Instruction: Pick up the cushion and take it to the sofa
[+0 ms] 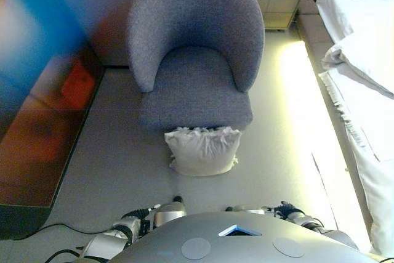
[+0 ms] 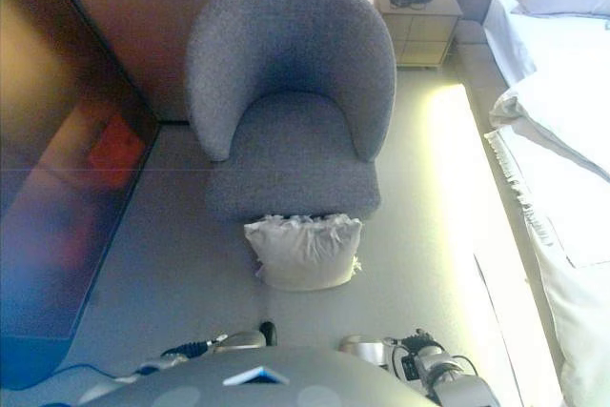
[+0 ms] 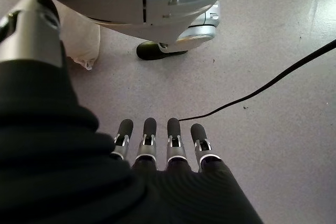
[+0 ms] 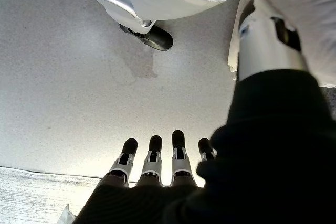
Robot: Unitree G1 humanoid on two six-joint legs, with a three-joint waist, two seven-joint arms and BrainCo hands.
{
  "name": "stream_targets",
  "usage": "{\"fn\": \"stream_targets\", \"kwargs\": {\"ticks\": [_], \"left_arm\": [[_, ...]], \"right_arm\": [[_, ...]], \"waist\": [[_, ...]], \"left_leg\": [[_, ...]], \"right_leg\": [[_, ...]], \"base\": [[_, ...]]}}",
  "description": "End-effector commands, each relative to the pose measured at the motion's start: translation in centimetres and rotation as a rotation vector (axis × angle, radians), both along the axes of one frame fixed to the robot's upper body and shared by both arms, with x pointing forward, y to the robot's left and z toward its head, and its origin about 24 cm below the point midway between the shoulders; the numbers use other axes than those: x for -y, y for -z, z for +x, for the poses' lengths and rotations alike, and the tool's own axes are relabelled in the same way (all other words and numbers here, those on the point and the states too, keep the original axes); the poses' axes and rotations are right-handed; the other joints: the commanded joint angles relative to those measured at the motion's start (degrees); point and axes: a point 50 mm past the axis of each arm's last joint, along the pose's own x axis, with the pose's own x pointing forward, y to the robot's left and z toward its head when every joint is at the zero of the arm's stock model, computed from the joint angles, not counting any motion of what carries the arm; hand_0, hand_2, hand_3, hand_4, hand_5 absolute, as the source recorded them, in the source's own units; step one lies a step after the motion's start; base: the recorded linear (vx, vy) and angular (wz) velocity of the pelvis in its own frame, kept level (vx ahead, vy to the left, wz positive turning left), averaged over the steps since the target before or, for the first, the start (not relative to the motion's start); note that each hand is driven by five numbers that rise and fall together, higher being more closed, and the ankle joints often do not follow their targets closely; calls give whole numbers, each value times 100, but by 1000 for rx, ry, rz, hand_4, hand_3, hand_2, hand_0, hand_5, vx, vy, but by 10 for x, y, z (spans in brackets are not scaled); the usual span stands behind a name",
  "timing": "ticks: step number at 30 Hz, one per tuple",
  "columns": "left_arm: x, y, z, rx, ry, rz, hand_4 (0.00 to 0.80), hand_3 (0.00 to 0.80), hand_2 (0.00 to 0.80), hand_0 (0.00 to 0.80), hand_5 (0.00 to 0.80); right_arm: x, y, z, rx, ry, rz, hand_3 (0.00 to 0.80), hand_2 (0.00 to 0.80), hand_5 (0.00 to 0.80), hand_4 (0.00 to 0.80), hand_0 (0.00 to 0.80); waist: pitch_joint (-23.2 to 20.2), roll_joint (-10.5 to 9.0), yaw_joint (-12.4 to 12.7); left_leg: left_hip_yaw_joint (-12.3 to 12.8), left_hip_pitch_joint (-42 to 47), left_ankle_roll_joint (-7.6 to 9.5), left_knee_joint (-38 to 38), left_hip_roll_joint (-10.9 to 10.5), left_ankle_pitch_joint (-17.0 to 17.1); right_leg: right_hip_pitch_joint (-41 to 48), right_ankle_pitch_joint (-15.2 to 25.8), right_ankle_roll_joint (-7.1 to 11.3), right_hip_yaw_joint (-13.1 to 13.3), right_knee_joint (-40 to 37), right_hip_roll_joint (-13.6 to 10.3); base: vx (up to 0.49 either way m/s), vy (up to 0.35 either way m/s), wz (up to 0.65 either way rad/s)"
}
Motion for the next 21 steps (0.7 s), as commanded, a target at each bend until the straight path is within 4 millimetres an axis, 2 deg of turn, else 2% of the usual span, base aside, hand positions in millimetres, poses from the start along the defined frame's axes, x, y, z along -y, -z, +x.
{"fn": "stream_targets", "kwargs": {"ticks": [1,21], "left_arm": [[-2,-2,18,20,7,18,0,0,0,0,0],[0,-2,17,11,31,-10,0,0,0,0,0]], "right_arm": [[-5,-1,17,22,15,13,0,0,0,0,0],[-5,-1,18,28,-14,11,0,0,0,0,0]], "waist": [[97,-225,55],[156,-259,67]], "left_leg": [[-47,335,281,-2,-311,-791],[-14,383,307,-2,-324,-825]], "right_leg": [[-242,372,316,156,-184,-219],[-192,341,297,159,-173,-163]], "base": [[0,0,0],[6,-8,0]]}}
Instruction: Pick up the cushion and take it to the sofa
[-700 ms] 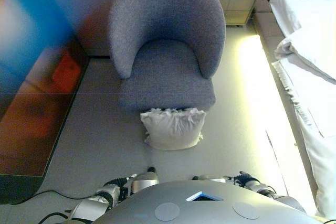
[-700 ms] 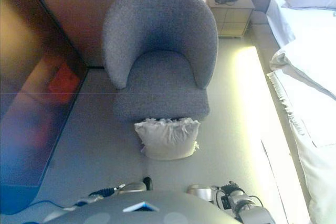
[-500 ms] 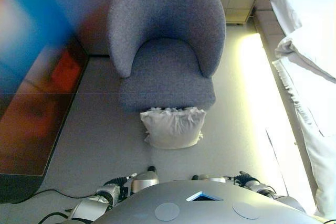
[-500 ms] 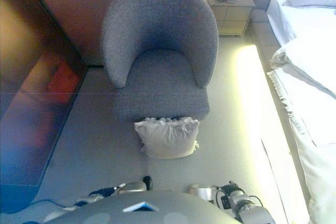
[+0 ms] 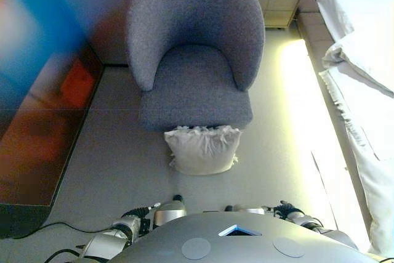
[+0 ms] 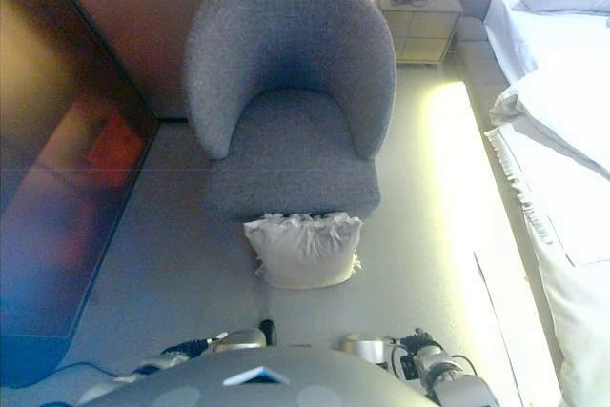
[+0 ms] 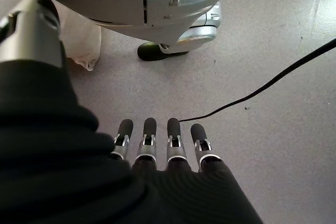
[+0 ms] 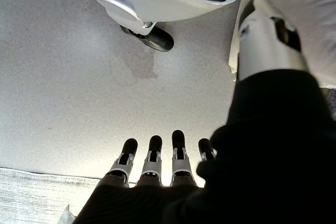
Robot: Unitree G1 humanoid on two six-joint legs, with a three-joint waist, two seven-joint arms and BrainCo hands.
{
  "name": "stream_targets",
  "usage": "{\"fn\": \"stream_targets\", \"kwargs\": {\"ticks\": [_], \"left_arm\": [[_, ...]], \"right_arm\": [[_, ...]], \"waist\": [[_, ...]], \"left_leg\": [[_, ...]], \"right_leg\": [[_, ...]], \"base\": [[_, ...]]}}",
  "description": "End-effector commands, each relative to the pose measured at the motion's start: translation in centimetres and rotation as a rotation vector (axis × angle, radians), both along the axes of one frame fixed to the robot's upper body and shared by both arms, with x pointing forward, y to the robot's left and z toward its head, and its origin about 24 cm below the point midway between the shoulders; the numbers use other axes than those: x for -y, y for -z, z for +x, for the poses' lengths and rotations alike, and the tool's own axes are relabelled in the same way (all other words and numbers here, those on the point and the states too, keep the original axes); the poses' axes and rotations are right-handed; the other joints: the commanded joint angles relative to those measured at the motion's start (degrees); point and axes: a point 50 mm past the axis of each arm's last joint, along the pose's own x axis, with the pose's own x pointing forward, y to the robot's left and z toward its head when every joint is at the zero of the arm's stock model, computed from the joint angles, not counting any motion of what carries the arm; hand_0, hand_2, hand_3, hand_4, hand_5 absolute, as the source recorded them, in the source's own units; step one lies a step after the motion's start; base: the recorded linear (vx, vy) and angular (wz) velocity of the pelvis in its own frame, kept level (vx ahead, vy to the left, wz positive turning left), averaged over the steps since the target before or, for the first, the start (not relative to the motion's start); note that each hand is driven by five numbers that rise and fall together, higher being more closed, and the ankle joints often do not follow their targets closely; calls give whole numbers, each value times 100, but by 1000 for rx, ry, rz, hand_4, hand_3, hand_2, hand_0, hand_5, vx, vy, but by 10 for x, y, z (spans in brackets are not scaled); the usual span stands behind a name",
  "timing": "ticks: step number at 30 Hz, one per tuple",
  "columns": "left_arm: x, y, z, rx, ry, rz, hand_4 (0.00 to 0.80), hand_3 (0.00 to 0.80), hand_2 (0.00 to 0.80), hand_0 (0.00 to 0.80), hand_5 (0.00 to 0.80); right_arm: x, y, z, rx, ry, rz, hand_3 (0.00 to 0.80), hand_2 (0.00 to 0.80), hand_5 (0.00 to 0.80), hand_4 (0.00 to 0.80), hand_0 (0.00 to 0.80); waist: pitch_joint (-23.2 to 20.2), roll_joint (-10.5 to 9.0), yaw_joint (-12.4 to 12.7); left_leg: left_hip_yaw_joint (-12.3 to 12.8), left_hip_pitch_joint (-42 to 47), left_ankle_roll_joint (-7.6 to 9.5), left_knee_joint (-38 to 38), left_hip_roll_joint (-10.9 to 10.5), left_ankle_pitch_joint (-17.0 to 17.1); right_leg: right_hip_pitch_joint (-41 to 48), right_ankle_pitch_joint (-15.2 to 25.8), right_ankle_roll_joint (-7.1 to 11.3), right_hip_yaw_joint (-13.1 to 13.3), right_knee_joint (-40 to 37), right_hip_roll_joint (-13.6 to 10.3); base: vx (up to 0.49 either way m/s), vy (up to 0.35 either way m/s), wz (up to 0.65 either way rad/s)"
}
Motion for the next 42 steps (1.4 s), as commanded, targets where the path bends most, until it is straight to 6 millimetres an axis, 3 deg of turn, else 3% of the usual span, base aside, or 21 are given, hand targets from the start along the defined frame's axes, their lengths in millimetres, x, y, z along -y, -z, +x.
{"fn": "stream_targets", "kwargs": {"ticks": [1,12,15,18,21,23,27,29,31,33,35,40,42], "left_arm": [[0,-1,16,6,30,-2,0,0,0,0,0],[-1,-2,18,24,24,4,0,0,0,0,0],[-1,-3,24,66,12,14,0,0,0,0,0],[1,-4,34,123,-31,-3,0,0,0,0,0],[2,-3,31,116,-53,-13,0,0,0,0,0],[0,-2,25,98,-64,-21,0,0,0,0,0],[3,-1,20,87,-53,-37,0,0,0,0,0],[5,0,17,74,-61,-41,0,0,0,0,0],[5,0,13,63,-85,-43,0,0,0,0,0],[5,1,10,53,-95,-38,0,0,0,0,0],[4,1,9,42,-91,-27,0,0,0,0,0],[-1,-1,11,42,-51,-23,0,0,0,0,0],[-3,-2,17,50,-43,-29,0,0,0,0,0]], "right_arm": [[-4,-1,17,23,-14,8,0,0,0,0,0],[-5,-1,20,27,-18,18,0,0,0,0,0],[-4,-2,26,32,-41,23,0,0,0,0,0],[-1,-6,39,55,-52,11,0,0,0,0,0],[3,-7,42,60,-34,7,0,0,0,0,0],[7,-8,41,53,-30,1,0,0,0,0,0],[12,-8,35,37,-41,-13,0,0,0,0,0],[14,-8,32,31,-37,-21,0,0,0,0,0],[14,-8,32,25,-40,-24,0,0,0,0,0],[14,-8,33,13,-40,-28,0,0,0,0,0],[13,-7,30,-2,-27,-31,0,0,0,0,0],[6,-4,20,-24,-27,-7,0,0,0,0,0],[1,-2,20,-13,-28,-20,0,0,0,0,0]], "waist": [[67,-224,63],[108,-241,50],[217,-398,83],[565,-604,211],[707,-580,286],[775,-472,392],[747,-139,529],[724,-22,653],[726,23,757],[713,2,800],[631,-37,783],[347,-157,765],[190,-245,756]], "left_leg": [[-8,289,316,1,-304,-811],[44,312,240,169,-165,-804],[93,-11,203,1139,-54,-1045],[-55,-1059,254,3132,100,-744],[-136,-1537,280,3735,110,-585],[-47,-1682,236,3289,23,-416],[328,-1761,-11,1648,35,322],[241,-1910,-159,1109,81,810],[19,-1976,-235,864,134,1051],[22,-1969,-222,866,214,939],[308,-1880,-129,815,274,593],[321,-1867,253,1205,59,-16],[353,-1808,468,1175,-116,-93]], "right_leg": [[-308,330,291,162,-137,-174],[-282,271,194,196,-84,-90],[-375,306,87,197,65,-180],[-547,336,-160,275,373,-271],[-491,305,-249,372,446,-215],[-253,138,-206,444,398,-125],[282,-180,-143,588,148,194],[590,-309,-133,675,31,253],[797,-433,-133,838,-2,244],[894,-547,-86,877,54,121],[961,-663,0,774,163,-47],[934,-874,153,785,794,-299],[787,-378,410,756,1430,-442]], "base": [[31,-47,0],[35,-76,0],[0,-140,1],[-72,-186,5],[49,-70,-20],[246,60,-1],[349,100,13],[390,99,31],[418,130,-1],[379,147,-47],[352,154,-37],[371,158,-26],[265,158,-49]]}}
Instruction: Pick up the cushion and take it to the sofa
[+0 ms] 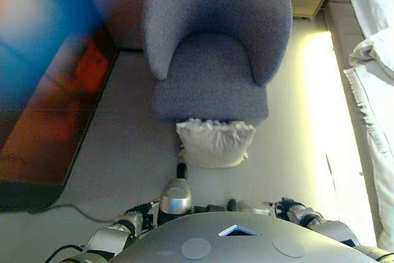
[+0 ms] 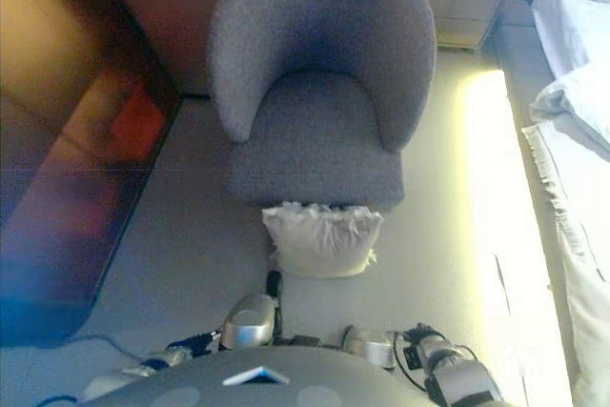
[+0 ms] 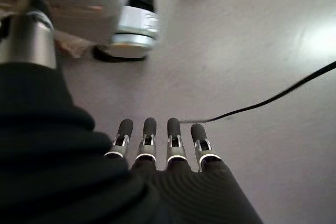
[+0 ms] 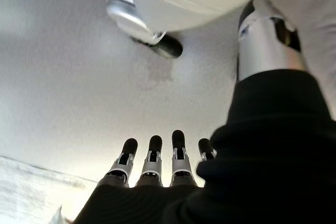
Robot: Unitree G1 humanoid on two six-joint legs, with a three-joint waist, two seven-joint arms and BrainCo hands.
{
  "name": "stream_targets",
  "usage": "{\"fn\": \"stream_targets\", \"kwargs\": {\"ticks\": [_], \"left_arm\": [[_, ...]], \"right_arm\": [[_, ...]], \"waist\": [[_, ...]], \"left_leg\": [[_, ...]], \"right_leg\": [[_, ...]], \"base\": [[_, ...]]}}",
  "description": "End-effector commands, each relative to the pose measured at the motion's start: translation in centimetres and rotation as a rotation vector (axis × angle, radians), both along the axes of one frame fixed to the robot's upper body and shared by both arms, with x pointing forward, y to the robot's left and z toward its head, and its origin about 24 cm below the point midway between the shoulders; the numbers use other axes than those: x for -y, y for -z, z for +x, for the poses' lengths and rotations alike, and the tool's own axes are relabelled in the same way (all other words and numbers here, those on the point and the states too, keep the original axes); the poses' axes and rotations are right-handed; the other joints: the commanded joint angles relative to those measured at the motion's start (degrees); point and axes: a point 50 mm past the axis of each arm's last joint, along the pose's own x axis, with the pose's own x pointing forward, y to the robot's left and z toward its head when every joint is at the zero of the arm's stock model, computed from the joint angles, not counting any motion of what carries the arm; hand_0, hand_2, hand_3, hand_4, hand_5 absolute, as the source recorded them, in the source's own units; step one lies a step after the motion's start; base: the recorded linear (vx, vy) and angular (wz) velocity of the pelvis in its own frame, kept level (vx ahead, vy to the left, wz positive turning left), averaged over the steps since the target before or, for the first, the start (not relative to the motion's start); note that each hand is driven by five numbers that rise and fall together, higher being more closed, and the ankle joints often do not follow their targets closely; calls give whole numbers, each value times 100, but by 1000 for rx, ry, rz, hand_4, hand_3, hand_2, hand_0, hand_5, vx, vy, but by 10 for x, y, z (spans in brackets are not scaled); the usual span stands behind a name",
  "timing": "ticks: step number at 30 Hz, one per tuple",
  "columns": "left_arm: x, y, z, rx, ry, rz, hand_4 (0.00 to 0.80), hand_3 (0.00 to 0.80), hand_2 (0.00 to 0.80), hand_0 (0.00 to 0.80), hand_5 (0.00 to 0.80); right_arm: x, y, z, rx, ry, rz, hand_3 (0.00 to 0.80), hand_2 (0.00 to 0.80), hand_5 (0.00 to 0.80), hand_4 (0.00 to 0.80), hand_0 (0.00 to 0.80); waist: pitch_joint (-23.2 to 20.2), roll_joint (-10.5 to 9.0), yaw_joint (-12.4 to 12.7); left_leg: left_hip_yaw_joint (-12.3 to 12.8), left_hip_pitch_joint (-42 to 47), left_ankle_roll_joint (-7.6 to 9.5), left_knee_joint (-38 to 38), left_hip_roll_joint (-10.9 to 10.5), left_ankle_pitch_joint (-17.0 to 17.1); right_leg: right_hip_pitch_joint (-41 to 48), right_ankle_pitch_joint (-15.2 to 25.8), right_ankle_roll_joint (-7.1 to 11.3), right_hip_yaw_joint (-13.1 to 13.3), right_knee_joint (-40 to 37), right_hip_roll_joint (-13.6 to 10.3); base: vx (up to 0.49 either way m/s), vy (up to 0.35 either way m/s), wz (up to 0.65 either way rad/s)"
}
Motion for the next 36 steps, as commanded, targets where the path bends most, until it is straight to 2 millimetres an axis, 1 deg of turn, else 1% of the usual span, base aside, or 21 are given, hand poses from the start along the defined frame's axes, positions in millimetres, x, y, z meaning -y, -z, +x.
{"fn": "stream_targets", "kwargs": {"ticks": [1,2,3,4,5,6,8,9,11,12,13,15,17,20,22,26,27,29,32,34,36], "left_arm": [[-2,-2,13,20,28,-2,0,0,0,0,0],[-5,-3,16,25,33,-1,0,0,0,0,0],[-8,-5,21,31,37,0,0,0,0,0,0],[-9,-5,22,33,38,0,0,0,0,0,0],[-12,-6,26,37,33,5,0,0,0,0,0],[-12,-7,27,38,31,7,0,0,0,0,0],[-14,-9,37,46,23,9,0,0,0,0,0],[-16,-11,43,55,26,16,0,0,0,0,0],[-18,-13,49,68,29,29,0,0,0,0,0],[-19,-13,51,80,20,37,0,0,0,0,0],[-20,-14,51,93,3,43,0,0,0,0,0],[-21,-13,50,105,-5,44,0,0,0,0,0],[-18,-11,44,96,0,45,0,0,0,0,0],[-15,-8,34,89,42,59,0,0,0,0,0],[-12,-8,34,103,30,92,0,0,0,0,0],[-9,-16,71,233,-14,144,0,0,0,0,0],[-8,-20,83,277,-18,152,0,0,0,0,0],[-9,-25,95,326,-15,181,0,0,0,0,0],[-12,-30,106,388,28,223,0,0,0,0,0],[-12,-40,126,470,67,258,0,0,0,0,0],[-11,-47,141,522,87,277,0,0,0,0,0]], "right_arm": [[7,-5,17,59,-9,-68,0,0,0,0,0],[7,-5,18,70,0,-79,0,0,0,0,0],[8,-5,19,83,14,-90,0,0,0,0,0],[9,-6,20,89,22,-96,0,0,0,0,0],[11,-7,21,95,28,-100,0,0,0,0,0],[12,-7,21,95,30,-103,0,0,0,0,0],[15,-8,24,101,26,-111,0,0,0,0,0],[15,-9,27,107,25,-110,0,0,0,0,0],[15,-10,32,116,20,-104,0,0,0,0,0],[13,-10,34,123,17,-95,0,0,0,0,0],[11,-10,36,124,8,-89,0,0,0,0,0],[10,-9,33,121,0,-85,0,0,0,0,0],[10,-8,30,111,-24,-72,0,0,0,0,0],[14,-9,29,106,-41,-62,0,0,0,0,0],[16,-10,35,115,-55,-64,0,0,0,0,0],[18,-18,63,191,-57,-99,0,0,0,0,0],[18,-21,71,223,-43,-112,0,0,0,0,0],[20,-25,81,266,-14,-127,0,0,0,0,0],[21,-32,97,345,21,-144,0,0,0,0,0],[21,-42,120,432,40,-168,0,0,0,0,0],[21,-49,134,475,50,-182,0,0,0,0,0]], "waist": [[-245,-127,-46],[-271,-101,-88],[-260,46,-186],[-256,51,-218],[-228,104,-305],[-204,80,-343],[-116,76,-478],[-50,38,-536],[74,-38,-603],[123,-106,-638],[163,-128,-676],[182,-134,-641],[156,-160,-593],[94,-169,-478],[98,-133,-400],[292,5,-282],[402,48,-270],[515,101,-251],[733,147,-252],[1055,186,-298],[1233,208,-338]], "left_leg": [[-239,-1074,389,689,-141,-423],[-231,-961,447,593,-160,-456],[-312,-675,491,459,-120,-527],[-319,-587,504,419,-141,-556],[-334,-342,504,340,-113,-641],[-352,-266,504,311,-146,-660],[-426,39,396,152,-117,-693],[-477,156,312,92,-79,-751],[-502,299,183,31,-3,-859],[-475,390,91,-36,48,-917],[-473,455,39,-71,113,-944],[-478,397,7,15,230,-925],[-564,358,-41,72,296,-860],[-575,376,-202,48,455,-740],[-576,284,-298,78,552,-657],[-495,-317,-442,155,687,-425],[-459,-470,-465,159,696,-375],[-461,-632,-475,157,662,-338],[-560,-944,-451,409,564,-409],[-609,-1386,-459,747,539,-453],[-601,-1681,-456,951,525,-479]], "right_leg": [[480,642,398,-242,1267,77],[244,848,496,-227,1771,80],[-332,1310,549,-261,2766,93],[-585,1389,555,-271,3019,60],[-1060,1474,514,-404,3119,16],[-1144,1408,501,-447,3151,-42],[-1566,1184,393,-756,2328,-162],[-1757,1253,372,-862,1746,-330],[-1806,1435,431,-1006,998,-582],[-1865,1705,531,-1060,562,-733],[-1913,1858,594,-1001,453,-799],[-1715,1544,590,-992,300,-704],[-1450,1421,574,-1007,55,-583],[-1061,1271,488,-1169,-229,-446],[-935,1182,424,-1252,-301,-381],[-1150,1105,341,-1469,-336,-360],[-1242,1122,332,-1550,-362,-377],[-1358,1155,334,-1650,-382,-418],[-1665,1130,342,-1579,-193,-529],[-2128,1130,368,-1437,92,-632],[-2451,1151,385,-1359,264,-695]], "base": [[239,164,-23],[265,190,-6],[228,148,2],[238,116,5],[156,31,13],[188,-34,5],[163,-189,11],[109,-325,15],[66,-351,33],[45,-322,44],[37,-271,32],[71,-187,17],[110,-145,23],[136,-70,18],[52,-6,-1],[-217,39,11],[-342,56,21],[-156,62,26],[-83,58,28],[-206,24,5],[-150,31,6]]}}
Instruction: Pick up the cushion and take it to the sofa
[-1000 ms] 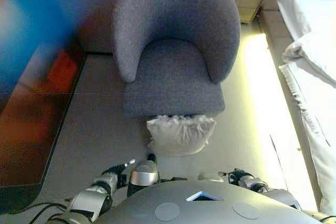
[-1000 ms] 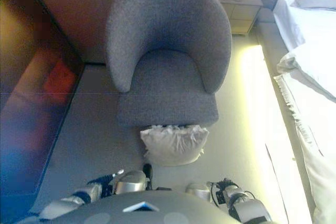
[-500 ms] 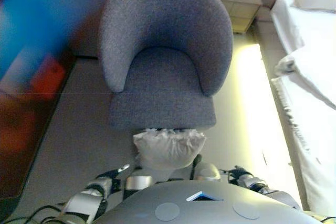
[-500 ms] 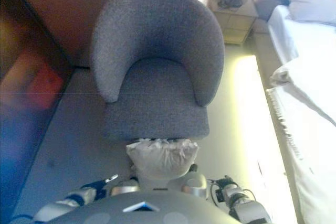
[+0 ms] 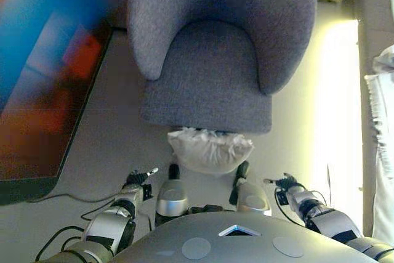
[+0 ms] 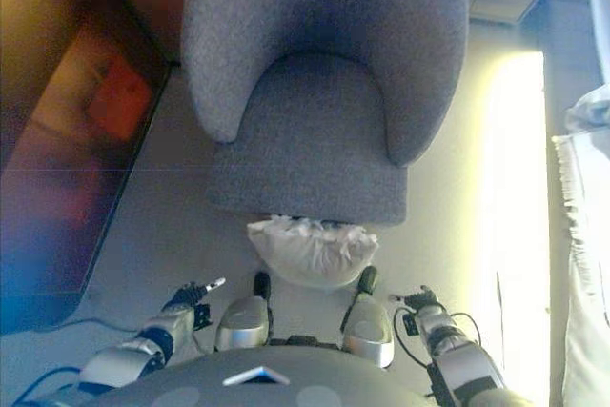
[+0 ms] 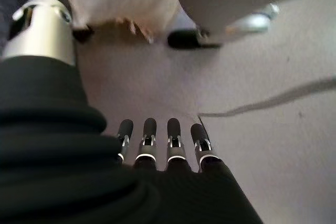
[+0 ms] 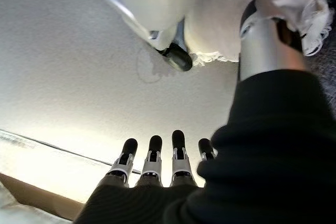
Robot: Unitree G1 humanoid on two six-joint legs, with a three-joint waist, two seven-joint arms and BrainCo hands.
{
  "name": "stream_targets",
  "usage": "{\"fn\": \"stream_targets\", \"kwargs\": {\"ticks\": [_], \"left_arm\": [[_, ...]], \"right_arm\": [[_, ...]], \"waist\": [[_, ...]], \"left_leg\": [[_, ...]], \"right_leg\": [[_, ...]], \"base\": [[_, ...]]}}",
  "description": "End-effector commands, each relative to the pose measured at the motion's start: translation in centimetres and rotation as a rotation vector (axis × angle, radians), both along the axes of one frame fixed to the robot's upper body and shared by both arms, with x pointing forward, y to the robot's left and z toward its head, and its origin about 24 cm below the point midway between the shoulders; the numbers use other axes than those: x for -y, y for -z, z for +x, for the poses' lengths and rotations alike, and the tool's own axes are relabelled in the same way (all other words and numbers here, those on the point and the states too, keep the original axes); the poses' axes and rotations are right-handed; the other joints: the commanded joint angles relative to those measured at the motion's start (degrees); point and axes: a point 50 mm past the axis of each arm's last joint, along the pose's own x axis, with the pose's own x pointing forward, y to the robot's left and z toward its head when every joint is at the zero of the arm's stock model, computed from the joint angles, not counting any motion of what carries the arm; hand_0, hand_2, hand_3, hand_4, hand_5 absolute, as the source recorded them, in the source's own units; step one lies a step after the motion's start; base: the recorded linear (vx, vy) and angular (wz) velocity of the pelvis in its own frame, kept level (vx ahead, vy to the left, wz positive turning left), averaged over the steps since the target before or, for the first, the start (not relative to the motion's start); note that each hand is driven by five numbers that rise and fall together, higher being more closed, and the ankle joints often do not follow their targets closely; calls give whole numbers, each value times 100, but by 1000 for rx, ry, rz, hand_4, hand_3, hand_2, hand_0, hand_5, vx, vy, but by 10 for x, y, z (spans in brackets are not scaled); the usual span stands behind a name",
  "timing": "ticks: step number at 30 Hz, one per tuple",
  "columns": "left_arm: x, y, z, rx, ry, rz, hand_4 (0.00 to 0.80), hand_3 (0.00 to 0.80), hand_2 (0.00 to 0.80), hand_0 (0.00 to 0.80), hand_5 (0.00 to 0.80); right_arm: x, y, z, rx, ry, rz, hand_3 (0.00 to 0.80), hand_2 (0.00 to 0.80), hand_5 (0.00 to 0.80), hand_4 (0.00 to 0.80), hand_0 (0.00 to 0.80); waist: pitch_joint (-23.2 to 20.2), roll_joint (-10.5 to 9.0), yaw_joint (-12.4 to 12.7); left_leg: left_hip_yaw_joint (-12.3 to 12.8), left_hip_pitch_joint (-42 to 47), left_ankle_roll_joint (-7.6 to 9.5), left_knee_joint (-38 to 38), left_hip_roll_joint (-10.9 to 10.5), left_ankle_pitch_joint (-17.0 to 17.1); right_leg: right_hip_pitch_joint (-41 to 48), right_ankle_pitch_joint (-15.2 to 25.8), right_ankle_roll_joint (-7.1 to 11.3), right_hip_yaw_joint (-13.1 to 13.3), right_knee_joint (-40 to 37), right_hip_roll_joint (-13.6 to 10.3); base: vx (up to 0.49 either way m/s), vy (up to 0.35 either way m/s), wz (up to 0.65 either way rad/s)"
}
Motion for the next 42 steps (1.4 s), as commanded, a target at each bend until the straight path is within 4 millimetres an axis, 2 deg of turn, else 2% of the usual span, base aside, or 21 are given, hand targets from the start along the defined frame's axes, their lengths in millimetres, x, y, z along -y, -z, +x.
{"fn": "stream_targets", "kwargs": {"ticks": [1,5,6,7,9,10,11,12,16,18,23,28,35,42], "left_arm": [[-6,-26,49,172,50,102,0,0,0,0,0],[0,-54,93,363,17,123,0,0,0,0,0],[1,-58,98,384,15,123,0,0,0,0,0],[8,-65,109,434,26,129,0,0,0,0,0],[17,-75,120,499,20,116,0,0,0,0,0],[-6,-83,123,520,20,115,0,0,0,0,0],[-18,-90,127,550,15,76,0,0,0,0,0],[-22,-89,127,521,-32,78,0,0,0,0,0],[14,-100,141,640,6,105,0,0,0,0,0],[33,-114,152,722,25,108,0,0,0,0,0],[47,-150,172,912,56,112,0,0,0,0,0],[41,-183,185,1053,2,154,0,0,0,0,0],[26,-237,196,1303,-92,209,0,0,0,0,0],[15,-280,208,1430,-135,236,0,0,0,0,0]], "right_arm": [[3,-23,46,152,30,-48,0,0,0,0,0],[3,-49,86,306,49,-58,0,0,0,0,0],[4,-53,92,330,45,-64,0,0,0,0,0],[-3,-64,108,390,-9,-90,0,0,0,0,0],[1,-73,115,447,-38,-132,0,0,0,0,0],[11,-76,112,464,-59,-171,0,0,0,0,0],[23,-81,110,476,-85,-208,0,0,0,0,0],[26,-86,112,492,-102,-229,0,0,0,0,0],[10,-98,125,577,-124,-261,0,0,0,0,0],[6,-111,133,641,-126,-286,0,0,0,0,0],[8,-151,152,830,-147,-345,0,0,0,0,0],[4,-197,171,1029,-204,-417,0,0,0,0,0],[2,-259,182,1303,-285,-528,0,0,0,0,0],[-13,-309,199,1434,-417,-569,0,0,0,0,0]], "waist": [[666,-59,-48],[1196,20,-208],[1271,35,-236],[1432,95,-298],[1515,189,-401],[1515,301,-500],[1515,387,-598],[1515,421,-663],[1515,403,-720],[1515,443,-731],[1515,478,-778],[1515,424,-810],[1515,334,-776],[1515,291,-636]], "left_leg": [[26,-861,190,495,-50,130],[124,-1508,299,769,-243,53],[130,-1599,308,792,-278,49],[108,-1786,329,822,-363,52],[149,-2170,331,910,-438,72],[178,-2297,302,888,-471,80],[266,-2518,327,997,-480,93],[289,-2678,329,1003,-489,153],[266,-3451,358,1149,-481,171],[235,-3849,367,1222,-474,175],[88,-4783,375,1645,-460,188],[-14,-5652,382,2143,-368,110],[-145,-6874,395,2807,-187,-3],[-267,-7503,357,3028,-202,-31]], "right_leg": [[-127,-888,262,221,845,-393],[-973,-738,382,427,1123,-545],[-1095,-707,387,453,1138,-559],[-1334,-639,395,510,1167,-579],[-1782,-550,400,640,1204,-577],[-1997,-558,401,726,1248,-561],[-2280,-673,362,823,1517,-513],[-2468,-618,367,898,1491,-509],[-3259,-540,338,1015,1514,-480],[-3727,-529,337,1103,1576,-429],[-4679,-516,300,1309,1957,-317],[-5523,-584,248,1450,2465,-217],[-6575,-696,211,1573,3176,-195],[-7090,-780,280,1580,3501,-241]], "base": [[-139,50,6],[-135,73,-3],[-136,124,4],[-179,191,-3],[-133,253,-14],[3,333,-8],[23,358,-8],[-1,180,-15],[-17,10,-23],[-3,3,-4],[-13,-1,7],[-15,-4,3],[-8,-18,-3],[1,-17,0]]}}
